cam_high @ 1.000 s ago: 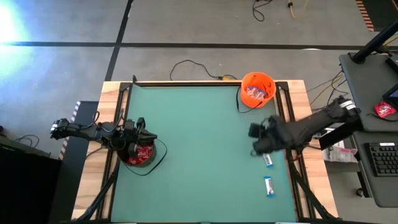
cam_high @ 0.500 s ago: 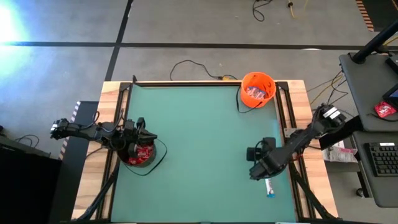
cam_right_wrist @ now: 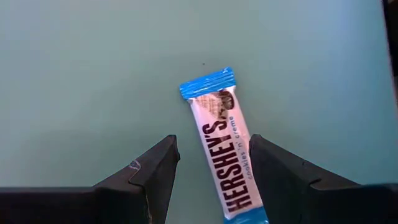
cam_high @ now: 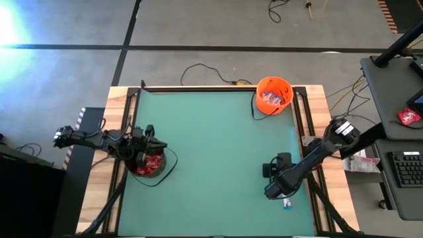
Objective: Sort candy by brand, put in halloween buckets
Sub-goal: Put the white chocolate into the orange bucket
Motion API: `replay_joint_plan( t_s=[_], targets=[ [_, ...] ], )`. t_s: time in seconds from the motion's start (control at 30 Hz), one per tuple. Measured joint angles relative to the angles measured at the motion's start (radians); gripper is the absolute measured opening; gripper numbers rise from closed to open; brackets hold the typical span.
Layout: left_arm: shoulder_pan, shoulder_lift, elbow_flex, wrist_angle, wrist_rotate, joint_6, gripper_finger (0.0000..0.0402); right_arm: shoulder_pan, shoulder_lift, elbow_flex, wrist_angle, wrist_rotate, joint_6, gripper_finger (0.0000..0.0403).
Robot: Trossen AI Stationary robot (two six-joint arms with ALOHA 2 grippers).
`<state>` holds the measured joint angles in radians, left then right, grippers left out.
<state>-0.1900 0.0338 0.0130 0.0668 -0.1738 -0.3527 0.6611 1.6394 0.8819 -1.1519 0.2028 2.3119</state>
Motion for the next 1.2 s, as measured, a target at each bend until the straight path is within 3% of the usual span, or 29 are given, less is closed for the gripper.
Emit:
replay_joint_plan(
  t_s=[0.6,1.0,1.2],
  targets=[
    [0.000,-0.001,0.000,0.000,0.000,0.000,0.0000,-0.005,0.080,-0.020,0.076,0.054,0.035,0.0188],
    [0.000,-0.001,0.000,0.000,0.000,0.000,0.0000,-0.011,0.081,-0.019,0.111,0.137,-0.012,0.0101],
    [0.000,-0.001,0.000,0.000,0.000,0.000,0.0000,-0.037,0.071,-0.018,0.128,0.157,-0.061,0.0096]
  ],
)
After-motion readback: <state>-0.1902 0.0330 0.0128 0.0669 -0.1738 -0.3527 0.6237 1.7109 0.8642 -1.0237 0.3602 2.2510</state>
